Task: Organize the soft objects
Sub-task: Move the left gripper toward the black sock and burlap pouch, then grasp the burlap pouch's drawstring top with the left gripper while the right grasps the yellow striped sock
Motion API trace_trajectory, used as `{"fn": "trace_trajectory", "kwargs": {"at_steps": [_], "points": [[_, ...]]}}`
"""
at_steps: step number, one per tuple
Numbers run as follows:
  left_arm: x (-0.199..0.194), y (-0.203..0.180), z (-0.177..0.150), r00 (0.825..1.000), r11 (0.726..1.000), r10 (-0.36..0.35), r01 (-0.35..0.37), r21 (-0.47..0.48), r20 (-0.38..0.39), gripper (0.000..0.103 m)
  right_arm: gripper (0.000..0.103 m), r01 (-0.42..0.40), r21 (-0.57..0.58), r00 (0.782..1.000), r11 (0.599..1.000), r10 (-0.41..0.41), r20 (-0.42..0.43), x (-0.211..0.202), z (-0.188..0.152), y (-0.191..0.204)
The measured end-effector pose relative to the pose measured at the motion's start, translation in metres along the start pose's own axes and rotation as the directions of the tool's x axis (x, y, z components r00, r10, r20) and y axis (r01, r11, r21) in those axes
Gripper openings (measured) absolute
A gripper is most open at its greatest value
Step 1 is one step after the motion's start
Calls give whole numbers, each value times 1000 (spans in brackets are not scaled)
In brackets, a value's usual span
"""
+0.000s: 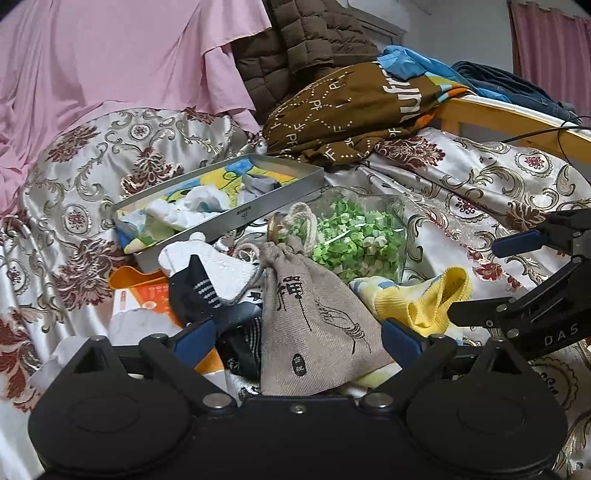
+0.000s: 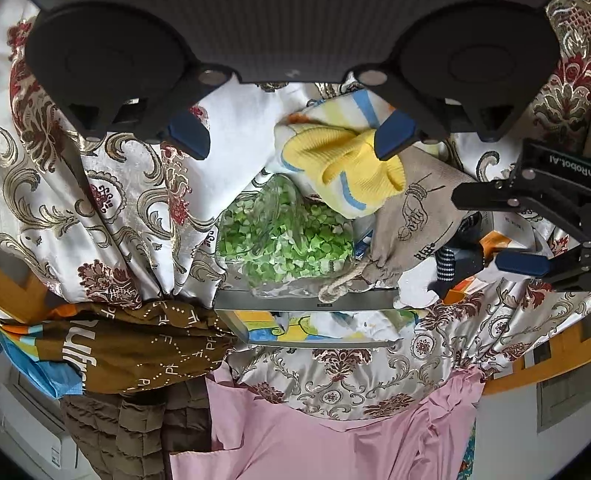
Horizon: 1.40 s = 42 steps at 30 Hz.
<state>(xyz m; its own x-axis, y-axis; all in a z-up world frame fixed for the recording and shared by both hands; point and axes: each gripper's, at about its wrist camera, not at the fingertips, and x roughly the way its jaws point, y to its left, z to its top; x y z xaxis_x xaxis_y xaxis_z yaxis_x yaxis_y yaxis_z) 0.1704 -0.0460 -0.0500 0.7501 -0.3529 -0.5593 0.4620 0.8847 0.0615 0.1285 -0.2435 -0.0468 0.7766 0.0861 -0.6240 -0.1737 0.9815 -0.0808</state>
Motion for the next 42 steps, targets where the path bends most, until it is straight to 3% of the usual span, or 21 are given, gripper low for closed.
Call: {"fn": "trace_trajectory", "kwargs": {"at_steps": [4, 8, 12, 17, 21, 26, 33, 42], "points": [[6, 5, -2, 999, 999, -24, 23, -31, -20, 87, 95, -14, -12, 1000, 1000, 14, 2, 5, 0, 2], [9, 5, -2, 999, 999, -36, 35, -33, -37, 78, 86, -24, -12, 1000, 1000, 24, -11, 11, 0, 2], [12, 1, -1, 998, 1000, -10, 9, -13, -63, 66, 80, -32, -1, 999, 999, 32, -18, 14, -1, 2], [17, 0, -2, 994, 1000, -12, 10, -25, -106, 53, 65, -43, 13, 999, 999, 43, -31, 17, -2, 1], [17, -2, -4, 993, 1000, -28, 27, -10, -112, 44, 60, -48, 24, 998, 999, 49, -34, 17, -2, 1], [20, 0, -6, 991, 999, -35, 29, -42, -128, 41, 60, -53, 38, 998, 998, 54, -35, 18, -2, -1], [22, 5, -8, 988, 996, -44, 32, -84, -145, 19, 48, -67, 62, 997, 996, 69, -27, 16, -1, -4], [21, 6, -6, 987, 992, -58, 40, -119, -147, 11, 28, -59, 84, 998, 995, 61, -24, 14, 0, -6]]}}
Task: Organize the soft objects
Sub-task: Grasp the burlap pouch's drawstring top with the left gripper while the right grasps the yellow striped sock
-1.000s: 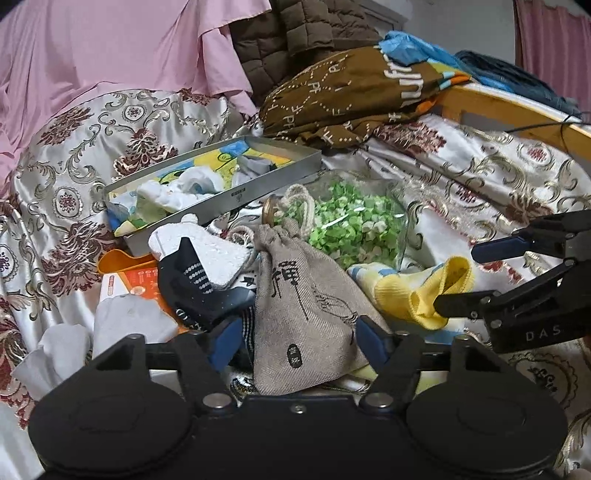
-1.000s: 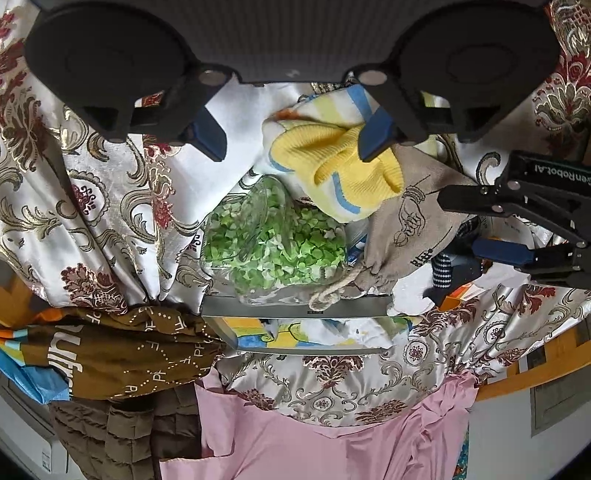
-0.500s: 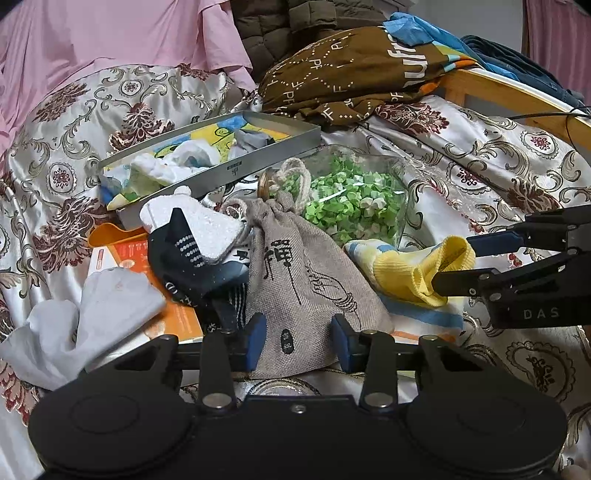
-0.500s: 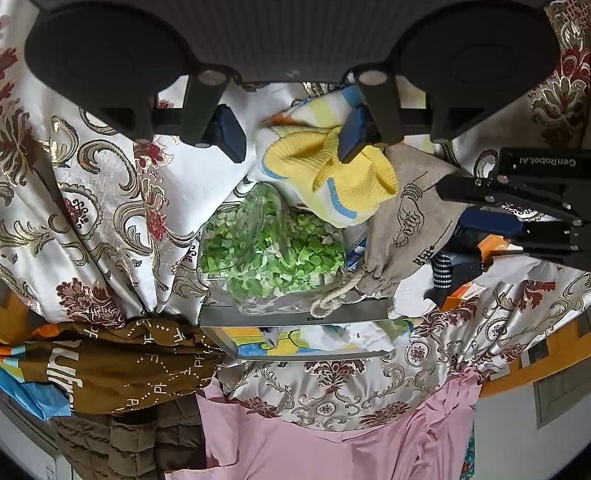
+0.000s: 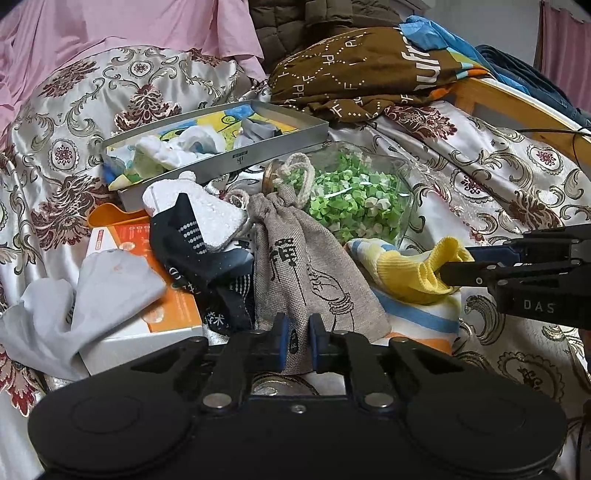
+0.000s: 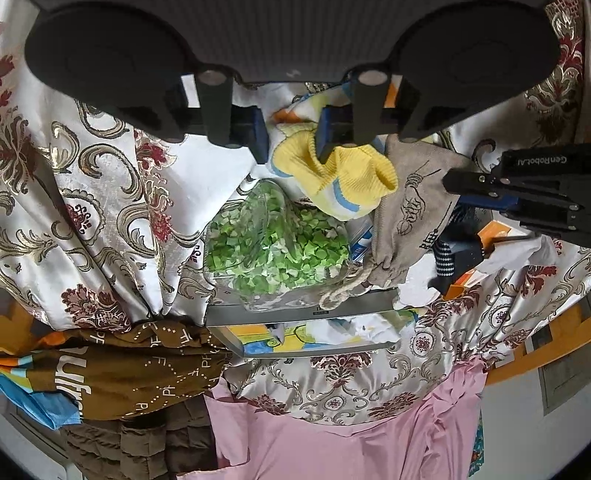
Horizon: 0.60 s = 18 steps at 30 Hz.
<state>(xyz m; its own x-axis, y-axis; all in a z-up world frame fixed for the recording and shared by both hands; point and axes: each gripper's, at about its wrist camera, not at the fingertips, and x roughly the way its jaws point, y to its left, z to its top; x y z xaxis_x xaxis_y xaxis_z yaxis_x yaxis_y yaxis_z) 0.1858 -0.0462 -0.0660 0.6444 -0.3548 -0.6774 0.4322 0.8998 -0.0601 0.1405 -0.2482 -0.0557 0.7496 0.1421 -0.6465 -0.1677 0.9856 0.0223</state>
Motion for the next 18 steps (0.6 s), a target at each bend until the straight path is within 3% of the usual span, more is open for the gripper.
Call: {"fn": "trace_trajectory", "kwargs": {"at_steps": [5, 18], "points": [[-3, -2, 0, 1000, 1000, -1, 1, -3, 5, 10, 17, 5, 0, 1000, 1000, -5, 11, -2, 0, -1], [-24, -12, -3, 1000, 1000, 14, -14, -19, 13, 9, 12, 41, -3, 997, 999, -41, 68, -17, 2, -3]]}}
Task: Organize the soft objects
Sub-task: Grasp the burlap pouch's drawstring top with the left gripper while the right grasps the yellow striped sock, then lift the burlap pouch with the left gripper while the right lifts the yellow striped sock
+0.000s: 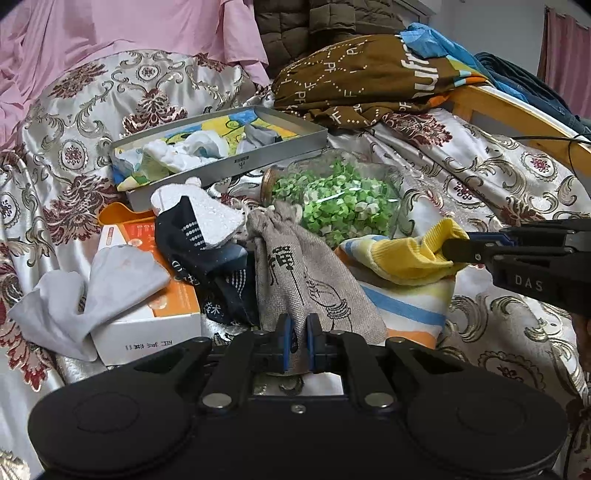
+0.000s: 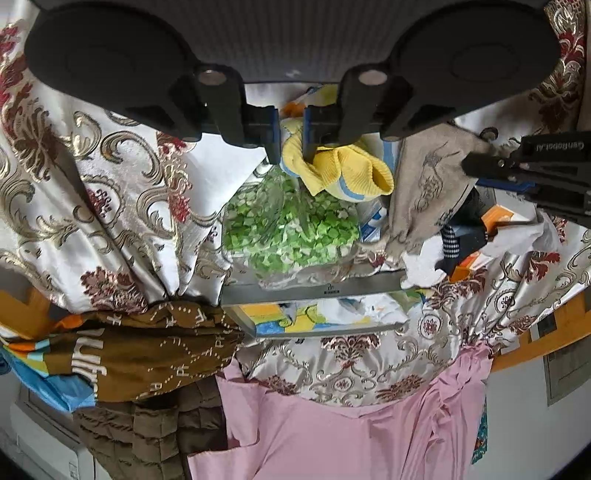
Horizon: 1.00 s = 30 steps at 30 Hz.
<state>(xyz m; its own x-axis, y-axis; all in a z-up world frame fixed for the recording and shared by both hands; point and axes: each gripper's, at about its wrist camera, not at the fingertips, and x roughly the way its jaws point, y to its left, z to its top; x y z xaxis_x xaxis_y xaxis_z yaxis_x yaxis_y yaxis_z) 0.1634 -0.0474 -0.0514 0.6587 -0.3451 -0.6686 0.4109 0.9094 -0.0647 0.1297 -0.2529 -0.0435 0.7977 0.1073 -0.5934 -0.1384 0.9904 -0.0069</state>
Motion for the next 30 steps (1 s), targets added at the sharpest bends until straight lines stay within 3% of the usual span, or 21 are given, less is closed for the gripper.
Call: {"fn": "trace_trajectory", "kwargs": {"at_steps": [23, 30], "points": [[-54, -13, -10, 998, 997, 17, -12, -80, 60, 6, 11, -6, 5, 993, 1000, 5, 122, -42, 8, -3], [-57, -15, -12, 998, 995, -12, 17, -100, 59, 6, 11, -18, 22, 990, 1000, 15, 142, -49, 9, -6]]}}
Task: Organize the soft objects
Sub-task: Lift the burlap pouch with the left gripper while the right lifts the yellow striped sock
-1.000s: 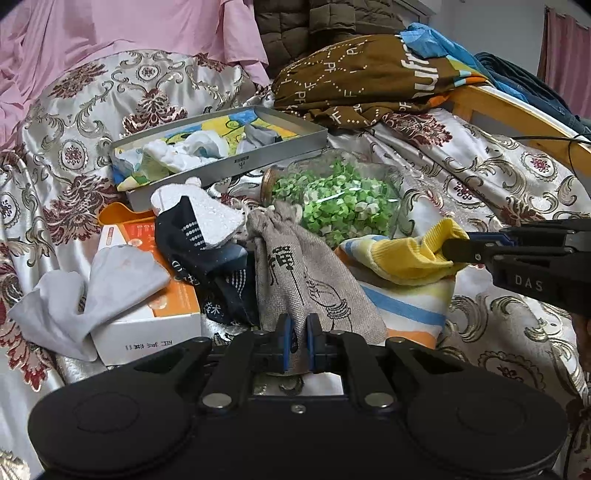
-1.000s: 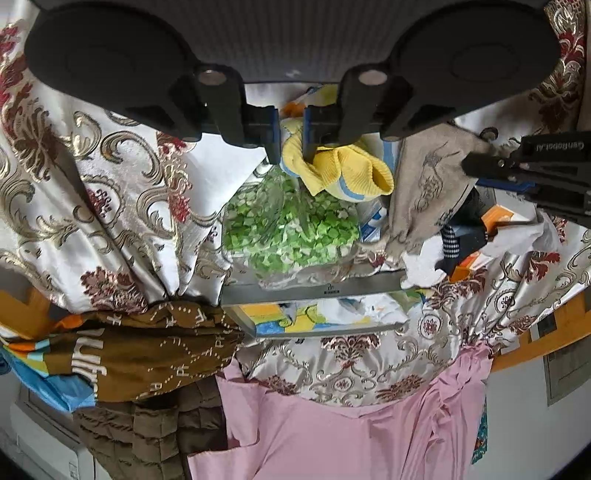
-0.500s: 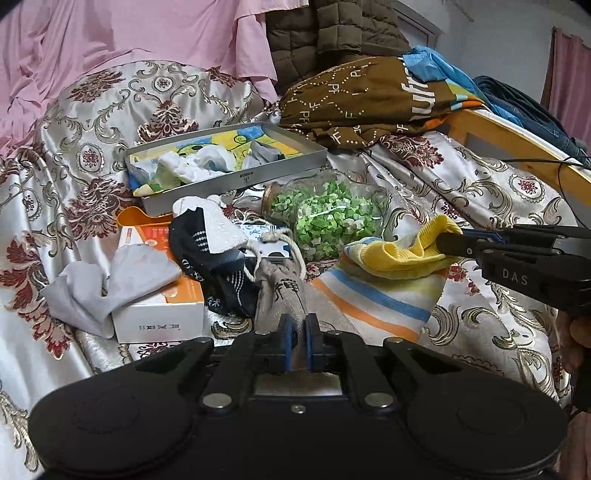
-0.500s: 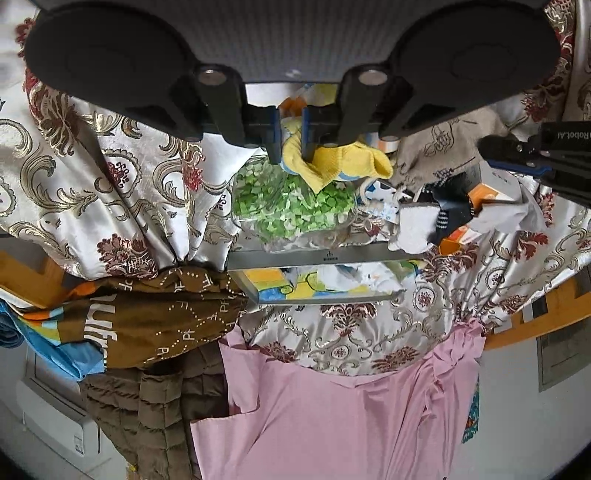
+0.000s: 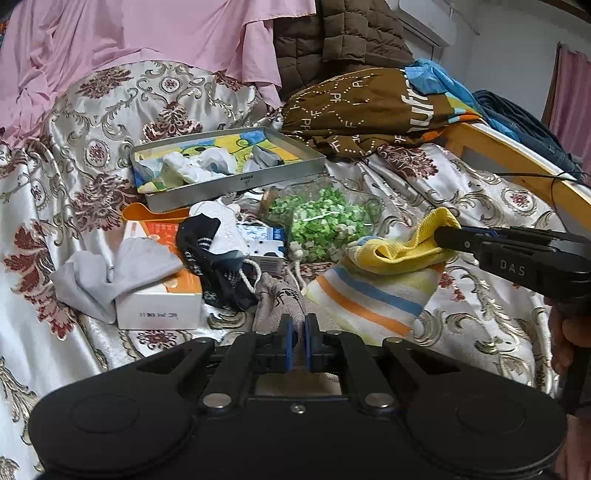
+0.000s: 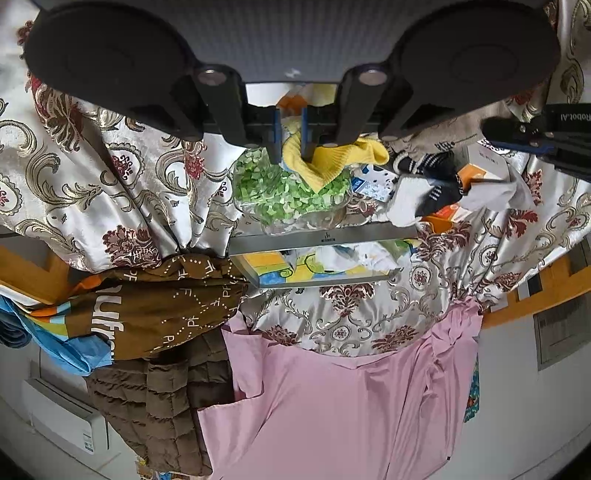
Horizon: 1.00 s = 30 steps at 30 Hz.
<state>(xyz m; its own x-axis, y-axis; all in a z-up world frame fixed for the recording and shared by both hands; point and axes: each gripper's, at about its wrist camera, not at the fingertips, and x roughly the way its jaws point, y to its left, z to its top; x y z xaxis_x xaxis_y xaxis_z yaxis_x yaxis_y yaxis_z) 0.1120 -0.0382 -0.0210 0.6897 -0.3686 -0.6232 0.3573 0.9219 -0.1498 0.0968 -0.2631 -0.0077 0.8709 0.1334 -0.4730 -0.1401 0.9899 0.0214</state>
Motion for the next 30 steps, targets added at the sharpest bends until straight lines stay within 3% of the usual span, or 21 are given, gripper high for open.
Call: {"fn": "trace_trajectory", "kwargs": {"at_steps": [11, 22, 30], "points": [[-11, -18, -4, 995, 996, -91, 90, -13, -35, 5, 11, -12, 28, 999, 1000, 11, 37, -10, 4, -5], [-21, -28, 4, 997, 996, -74, 75, 43, -34, 4, 11, -16, 43, 997, 999, 13, 69, -19, 8, -9], [1, -23, -13, 988, 996, -50, 61, 69, -145, 8, 11, -20, 39, 998, 999, 18, 68, -21, 7, -8]]}}
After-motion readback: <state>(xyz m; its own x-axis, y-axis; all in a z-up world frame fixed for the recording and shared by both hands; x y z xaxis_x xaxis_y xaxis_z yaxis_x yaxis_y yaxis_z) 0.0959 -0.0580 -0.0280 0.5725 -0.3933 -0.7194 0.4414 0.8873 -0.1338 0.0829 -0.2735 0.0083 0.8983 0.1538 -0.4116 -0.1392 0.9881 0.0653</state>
